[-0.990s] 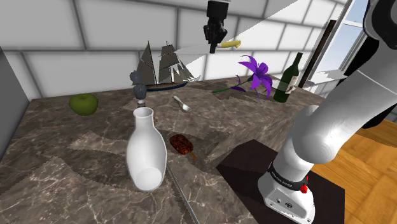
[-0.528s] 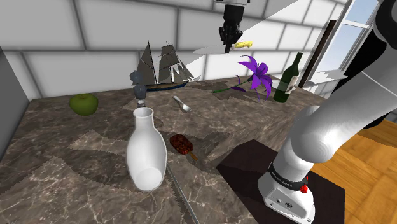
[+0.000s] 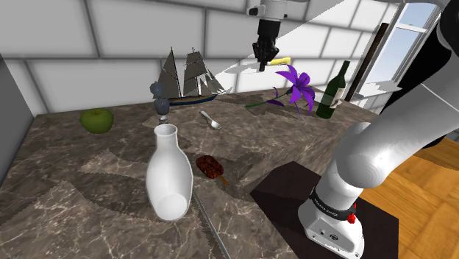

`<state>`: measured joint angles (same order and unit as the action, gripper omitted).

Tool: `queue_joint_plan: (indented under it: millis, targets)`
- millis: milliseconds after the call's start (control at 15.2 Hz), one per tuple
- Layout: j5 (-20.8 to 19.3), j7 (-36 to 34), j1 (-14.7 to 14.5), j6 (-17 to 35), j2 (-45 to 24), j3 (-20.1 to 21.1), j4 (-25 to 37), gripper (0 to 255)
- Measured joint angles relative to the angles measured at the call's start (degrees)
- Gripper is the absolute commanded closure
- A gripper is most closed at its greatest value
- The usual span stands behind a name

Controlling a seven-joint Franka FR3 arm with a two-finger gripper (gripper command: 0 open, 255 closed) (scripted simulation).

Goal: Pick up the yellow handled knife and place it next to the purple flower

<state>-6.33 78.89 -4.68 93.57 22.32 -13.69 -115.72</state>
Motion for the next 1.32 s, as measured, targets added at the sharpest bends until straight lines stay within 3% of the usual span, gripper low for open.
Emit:
queue_joint_plan:
  millis: [1320]
  targets:
    - [-0.76,-0.48,0.45,15.44,-0.08,-1.05,-15.36,255]
